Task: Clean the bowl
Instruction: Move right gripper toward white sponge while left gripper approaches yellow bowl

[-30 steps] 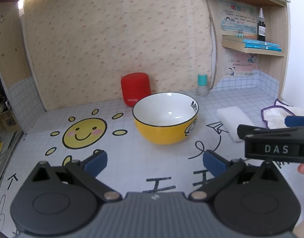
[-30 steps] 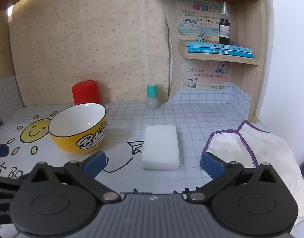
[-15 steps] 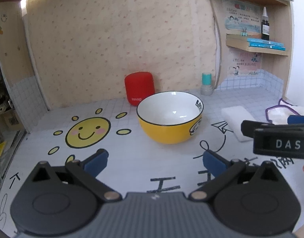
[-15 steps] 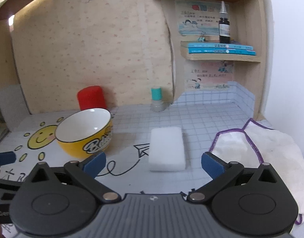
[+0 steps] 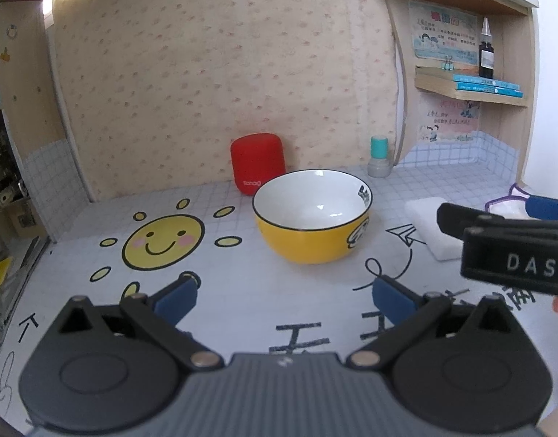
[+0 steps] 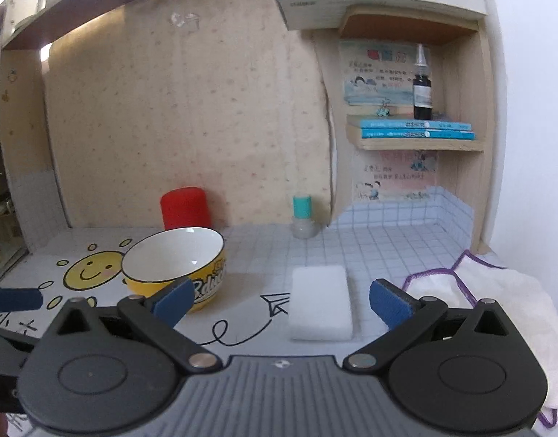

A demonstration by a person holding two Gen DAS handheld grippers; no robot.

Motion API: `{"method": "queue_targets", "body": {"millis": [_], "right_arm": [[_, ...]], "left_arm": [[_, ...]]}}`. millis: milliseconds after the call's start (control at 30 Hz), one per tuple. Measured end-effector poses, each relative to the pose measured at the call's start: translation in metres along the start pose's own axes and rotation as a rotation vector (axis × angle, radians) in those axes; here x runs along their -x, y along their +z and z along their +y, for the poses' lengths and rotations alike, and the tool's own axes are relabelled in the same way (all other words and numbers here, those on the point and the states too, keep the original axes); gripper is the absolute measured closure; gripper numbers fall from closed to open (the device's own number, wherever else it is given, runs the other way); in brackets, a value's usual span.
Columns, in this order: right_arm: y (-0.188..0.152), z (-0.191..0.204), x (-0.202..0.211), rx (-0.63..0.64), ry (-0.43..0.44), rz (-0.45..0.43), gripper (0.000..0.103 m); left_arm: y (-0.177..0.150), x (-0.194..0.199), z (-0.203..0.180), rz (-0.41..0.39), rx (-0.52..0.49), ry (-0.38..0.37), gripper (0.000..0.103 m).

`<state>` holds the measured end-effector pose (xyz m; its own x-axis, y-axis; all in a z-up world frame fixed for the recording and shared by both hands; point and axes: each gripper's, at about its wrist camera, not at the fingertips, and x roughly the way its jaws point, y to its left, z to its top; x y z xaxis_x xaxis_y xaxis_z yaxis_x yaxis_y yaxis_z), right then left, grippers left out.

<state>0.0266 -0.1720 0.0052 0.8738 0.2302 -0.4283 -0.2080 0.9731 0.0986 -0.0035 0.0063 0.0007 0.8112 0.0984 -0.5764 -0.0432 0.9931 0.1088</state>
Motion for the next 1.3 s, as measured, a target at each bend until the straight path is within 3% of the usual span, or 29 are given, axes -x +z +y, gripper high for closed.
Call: {"method": "queue_targets", "body": {"millis": [300, 567, 667, 867, 1300], "right_arm": [[-0.002, -0.01, -0.004, -0.04, 0.017, 0.042, 0.0], [-0.004, -0.012, -0.005, -0.031, -0.02, 0.029, 0.0], [-0.005, -0.015, -0.011, -0.044, -0.014, 0.056, 0.0], [-0.011, -0.019, -0.02, -0.05, 0.013, 0.07, 0.0], [-0.004, -0.022, -0.039, -0.064, -0.05, 0.09, 0.0]], "left_arm": [[-0.001, -0.003, 0.01, 0.006, 0.017, 0.016, 0.0], [0.004, -0.002, 0.011, 0.003, 0.007, -0.035, 0.0], [0.006, -0.006, 0.012, 0.004, 0.019, 0.0, 0.0], [0.013, -0.019, 0.021, 0.029, 0.048, -0.004, 0.0], [0.035, -0.044, 0.026, 0.02, 0.025, -0.039, 0.0]]}}
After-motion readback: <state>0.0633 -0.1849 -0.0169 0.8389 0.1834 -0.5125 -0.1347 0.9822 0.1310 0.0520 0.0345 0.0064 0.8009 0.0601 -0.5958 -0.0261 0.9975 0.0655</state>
